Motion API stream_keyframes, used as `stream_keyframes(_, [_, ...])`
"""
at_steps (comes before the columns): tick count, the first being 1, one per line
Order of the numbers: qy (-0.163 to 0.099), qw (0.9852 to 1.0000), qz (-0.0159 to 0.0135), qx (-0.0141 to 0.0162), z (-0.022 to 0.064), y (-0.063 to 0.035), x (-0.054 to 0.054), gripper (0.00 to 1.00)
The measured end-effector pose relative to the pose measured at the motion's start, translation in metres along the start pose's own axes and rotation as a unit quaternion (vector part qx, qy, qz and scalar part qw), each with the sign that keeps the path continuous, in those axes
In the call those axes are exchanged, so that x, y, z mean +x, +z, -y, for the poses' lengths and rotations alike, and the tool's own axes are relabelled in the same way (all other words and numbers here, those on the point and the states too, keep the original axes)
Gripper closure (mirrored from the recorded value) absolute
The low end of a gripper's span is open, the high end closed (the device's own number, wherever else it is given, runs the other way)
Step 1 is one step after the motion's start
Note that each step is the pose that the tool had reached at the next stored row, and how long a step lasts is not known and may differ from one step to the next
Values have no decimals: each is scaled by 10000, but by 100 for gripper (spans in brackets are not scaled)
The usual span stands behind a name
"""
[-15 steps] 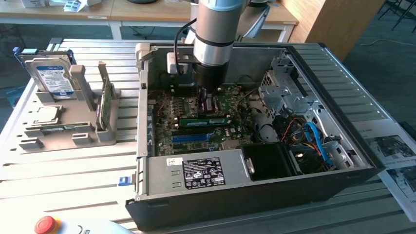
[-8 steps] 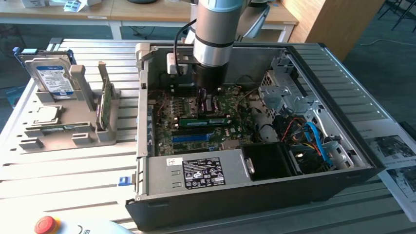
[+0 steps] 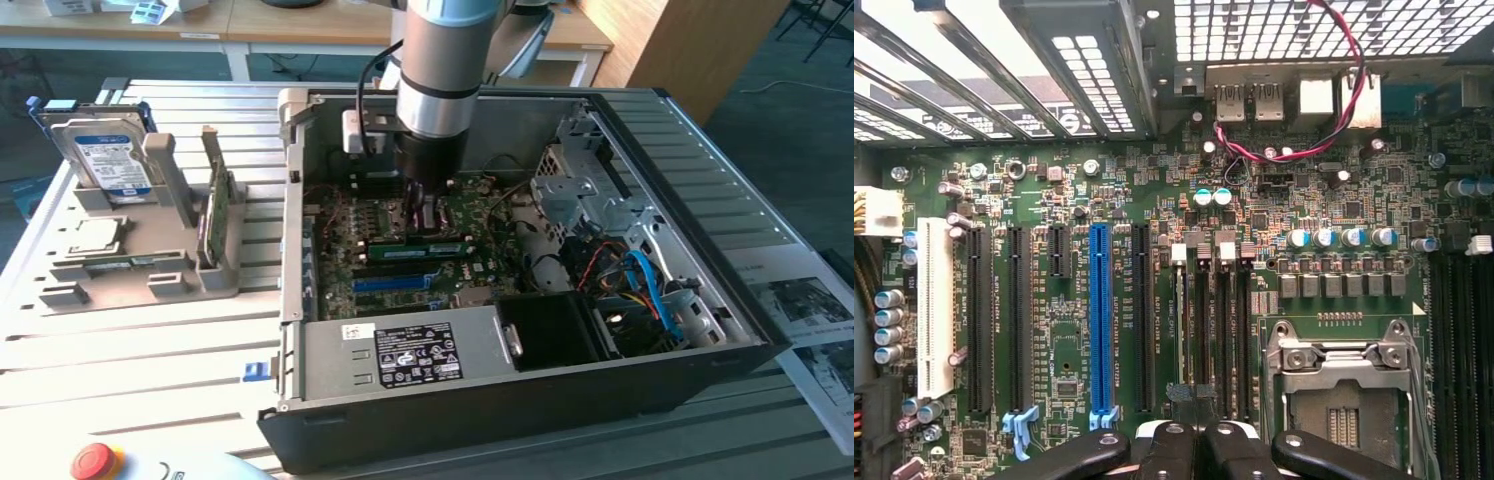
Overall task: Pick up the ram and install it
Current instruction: 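Press down the ram until it locks into place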
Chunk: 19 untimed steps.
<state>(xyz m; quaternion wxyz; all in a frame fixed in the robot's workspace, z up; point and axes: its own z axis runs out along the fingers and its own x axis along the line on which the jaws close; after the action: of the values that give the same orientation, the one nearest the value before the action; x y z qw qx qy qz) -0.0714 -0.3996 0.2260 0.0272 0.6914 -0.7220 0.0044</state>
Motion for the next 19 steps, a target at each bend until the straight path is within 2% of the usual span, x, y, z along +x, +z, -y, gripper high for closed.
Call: stream_keyframes(19, [0,10000,0,1,1,16,-1,90])
